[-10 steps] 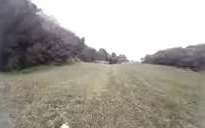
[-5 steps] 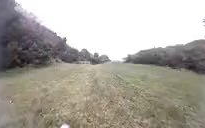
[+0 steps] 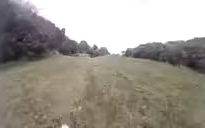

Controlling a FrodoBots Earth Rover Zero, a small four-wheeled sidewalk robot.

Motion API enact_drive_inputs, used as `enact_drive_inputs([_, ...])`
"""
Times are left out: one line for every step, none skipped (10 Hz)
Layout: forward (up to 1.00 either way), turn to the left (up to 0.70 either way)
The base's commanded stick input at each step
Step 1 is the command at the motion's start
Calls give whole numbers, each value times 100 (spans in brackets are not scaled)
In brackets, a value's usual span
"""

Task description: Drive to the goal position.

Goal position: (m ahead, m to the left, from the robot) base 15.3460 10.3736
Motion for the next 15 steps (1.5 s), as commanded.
enact_drive_inputs([100, 1])
enact_drive_inputs([100, 2])
enact_drive_inputs([100, 2])
enact_drive_inputs([100, 2])
enact_drive_inputs([100, 2])
enact_drive_inputs([100, 3])
enact_drive_inputs([100, 3])
enact_drive_inputs([100, 3])
enact_drive_inputs([100, 2])
enact_drive_inputs([100, 2])
enact_drive_inputs([100, 2])
enact_drive_inputs([100, 0])
enact_drive_inputs([100, 0])
enact_drive_inputs([100, 0])
enact_drive_inputs([100, 0])
